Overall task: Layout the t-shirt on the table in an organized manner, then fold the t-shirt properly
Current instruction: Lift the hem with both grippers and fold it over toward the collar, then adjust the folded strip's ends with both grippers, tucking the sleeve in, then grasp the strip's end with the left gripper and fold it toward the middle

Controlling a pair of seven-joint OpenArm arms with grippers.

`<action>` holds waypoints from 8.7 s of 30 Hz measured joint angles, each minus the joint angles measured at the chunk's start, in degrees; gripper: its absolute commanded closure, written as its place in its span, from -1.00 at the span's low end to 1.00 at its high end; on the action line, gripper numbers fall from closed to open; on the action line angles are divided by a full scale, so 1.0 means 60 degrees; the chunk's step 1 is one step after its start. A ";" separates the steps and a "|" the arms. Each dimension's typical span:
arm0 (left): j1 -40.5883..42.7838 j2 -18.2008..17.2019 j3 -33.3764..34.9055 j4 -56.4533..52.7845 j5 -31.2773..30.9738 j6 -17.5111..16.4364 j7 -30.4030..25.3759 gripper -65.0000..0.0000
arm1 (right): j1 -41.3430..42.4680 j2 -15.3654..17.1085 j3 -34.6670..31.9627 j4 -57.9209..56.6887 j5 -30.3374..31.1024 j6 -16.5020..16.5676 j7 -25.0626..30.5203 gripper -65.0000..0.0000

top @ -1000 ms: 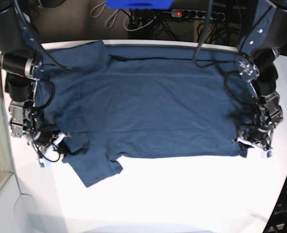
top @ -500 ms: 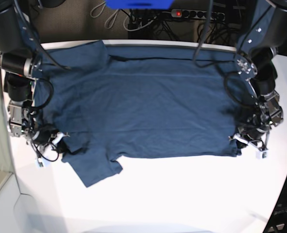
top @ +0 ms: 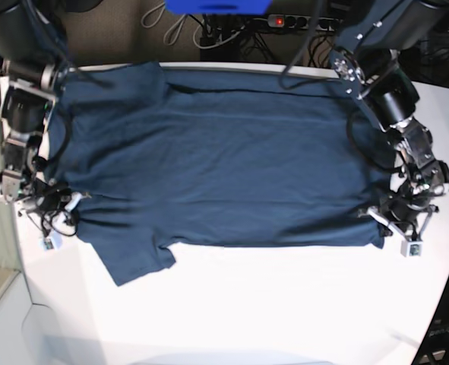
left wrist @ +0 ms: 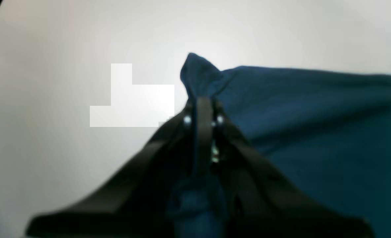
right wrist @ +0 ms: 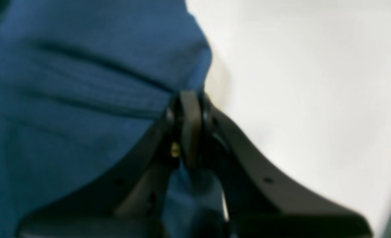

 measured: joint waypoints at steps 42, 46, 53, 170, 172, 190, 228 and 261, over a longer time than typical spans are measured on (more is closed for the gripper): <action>0.3730 0.0718 -0.0922 0.5603 -0.0688 -0.0342 0.2266 1.00 | -0.6972 -0.0936 0.1100 0.9806 0.0153 0.0120 -0.0907 1.00; 0.4036 0.0718 -0.0918 0.5530 -0.0696 -0.0342 0.2226 1.00 | -0.7322 -0.0951 0.1100 0.9806 0.0146 0.0117 -0.0882 1.00; 0.4218 0.0714 -0.0969 0.5526 -0.0692 -0.0339 0.2215 1.00 | -0.7774 -0.0903 0.0871 0.9810 0.0164 0.0113 -0.0856 1.00; 0.5013 0.0605 -0.0987 0.4167 -0.0885 -0.0302 0.1843 0.27 | -0.6284 -0.1093 -0.0044 0.8983 0.0244 0.0076 -0.3989 1.00; 0.5013 0.0605 -0.0987 0.4167 -0.0885 -0.0302 0.1840 0.27 | -0.6277 -0.1005 0.0302 0.8994 0.0080 0.0076 -0.3814 1.00; 0.5016 0.0659 -0.0994 0.4233 -0.0874 -0.0302 0.1894 0.27 | -0.6455 -0.1322 0.0761 1.0400 0.0244 0.0076 -0.4328 0.65; 0.4736 0.0878 -0.1741 0.4138 -0.0874 -0.0215 0.1861 -0.56 | -0.5727 -0.1792 -0.0080 0.7016 0.0255 -0.0106 -0.2812 0.47; 0.4623 0.2102 -0.0718 0.6743 -0.1880 -0.0262 0.2721 0.99 | -0.5701 -0.1792 -0.0098 0.7016 0.0266 -0.0106 -0.2863 0.47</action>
